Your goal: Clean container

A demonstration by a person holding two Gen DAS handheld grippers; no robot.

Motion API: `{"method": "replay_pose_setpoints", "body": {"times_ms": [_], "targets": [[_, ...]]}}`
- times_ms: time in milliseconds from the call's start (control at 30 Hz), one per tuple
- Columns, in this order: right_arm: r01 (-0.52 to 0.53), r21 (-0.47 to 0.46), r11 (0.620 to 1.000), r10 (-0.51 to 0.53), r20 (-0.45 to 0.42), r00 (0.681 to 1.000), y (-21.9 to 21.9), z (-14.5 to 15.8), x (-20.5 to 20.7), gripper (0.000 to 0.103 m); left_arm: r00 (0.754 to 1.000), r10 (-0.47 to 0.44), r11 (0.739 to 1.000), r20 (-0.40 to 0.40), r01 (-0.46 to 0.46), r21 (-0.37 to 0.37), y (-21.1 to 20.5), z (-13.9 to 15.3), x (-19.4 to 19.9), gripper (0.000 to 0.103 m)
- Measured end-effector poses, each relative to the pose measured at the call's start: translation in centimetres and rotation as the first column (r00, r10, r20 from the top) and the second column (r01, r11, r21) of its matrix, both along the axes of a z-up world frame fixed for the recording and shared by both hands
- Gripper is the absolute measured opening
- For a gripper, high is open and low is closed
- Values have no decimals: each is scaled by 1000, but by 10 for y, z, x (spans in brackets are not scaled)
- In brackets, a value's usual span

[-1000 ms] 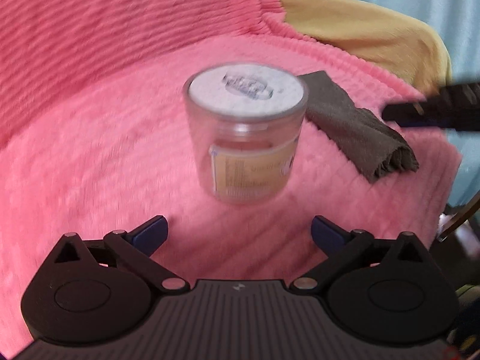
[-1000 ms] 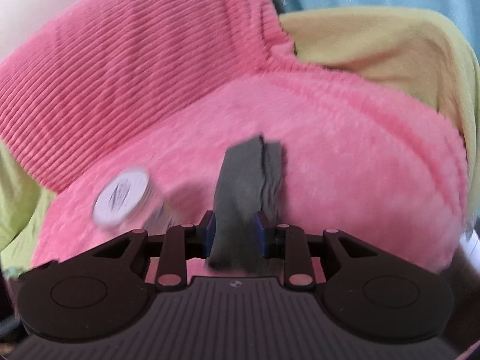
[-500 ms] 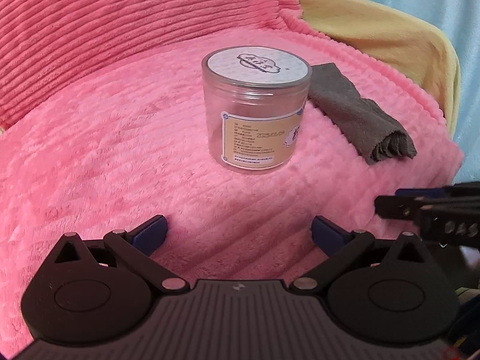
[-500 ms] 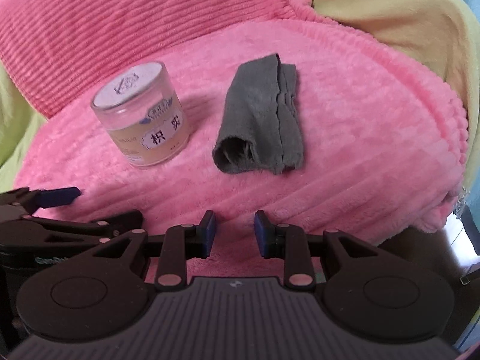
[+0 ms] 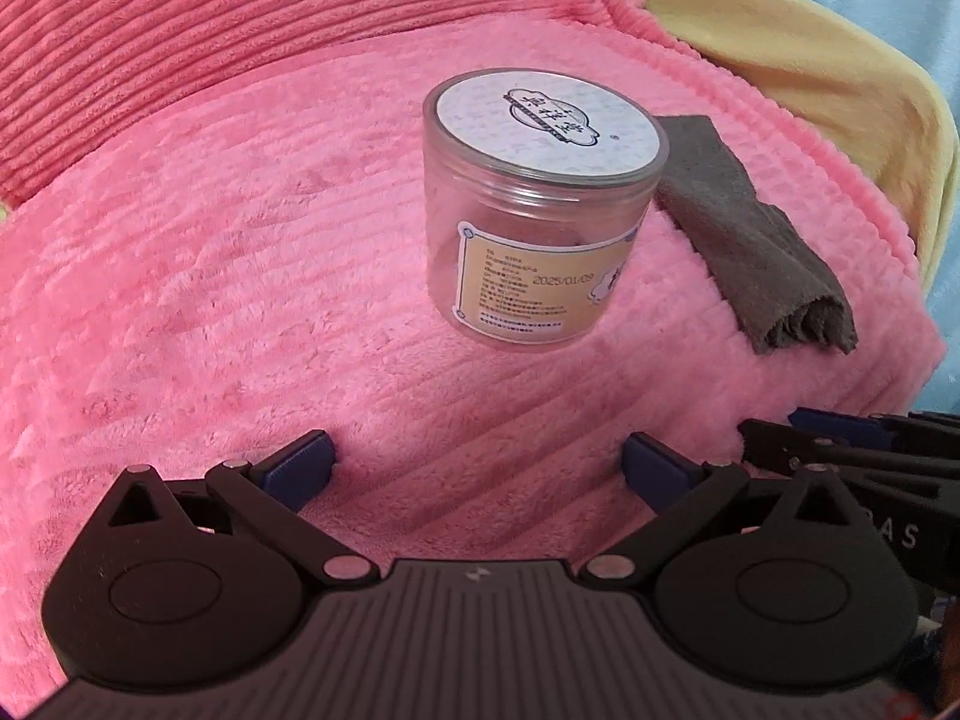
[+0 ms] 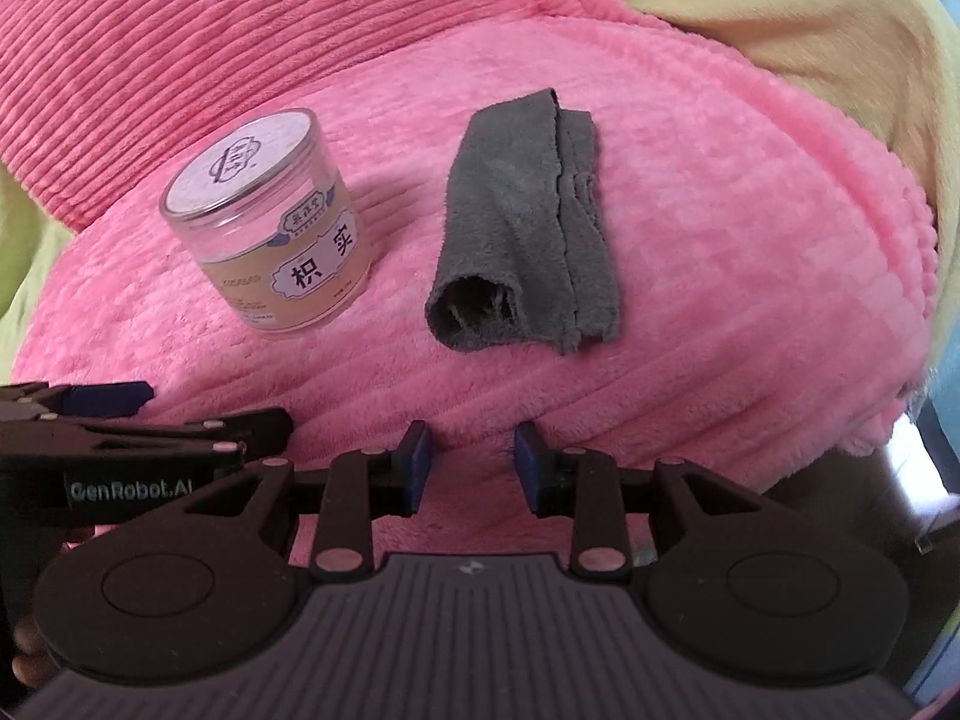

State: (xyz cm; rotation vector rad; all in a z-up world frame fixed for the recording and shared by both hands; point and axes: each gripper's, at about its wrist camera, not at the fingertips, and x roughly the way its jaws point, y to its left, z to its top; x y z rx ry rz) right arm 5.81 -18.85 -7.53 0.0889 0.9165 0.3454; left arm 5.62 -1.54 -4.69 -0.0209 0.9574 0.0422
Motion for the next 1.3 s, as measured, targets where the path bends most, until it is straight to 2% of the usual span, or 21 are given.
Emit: {"method": "replay_pose_setpoints", "body": {"times_ms": [467, 767, 1100, 1300], "targets": [[1, -3, 1000, -1, -17, 1000, -1, -1, 5, 29, 1000, -2, 999, 3, 2, 37, -5, -4, 1, 103], [16, -12, 1000, -16, -4, 1000, 2, -1, 1, 28, 998, -5, 999, 59, 3, 35, -3, -5, -6, 103], [28, -89, 996, -29, -5, 1000, 11, 8, -6, 27, 997, -34, 998, 63, 30, 54, -3, -1, -11, 102], [33, -92, 995, -34, -1, 999, 12, 18, -15, 25, 998, -41, 998, 57, 39, 48, 2, 8, -17, 102]]}}
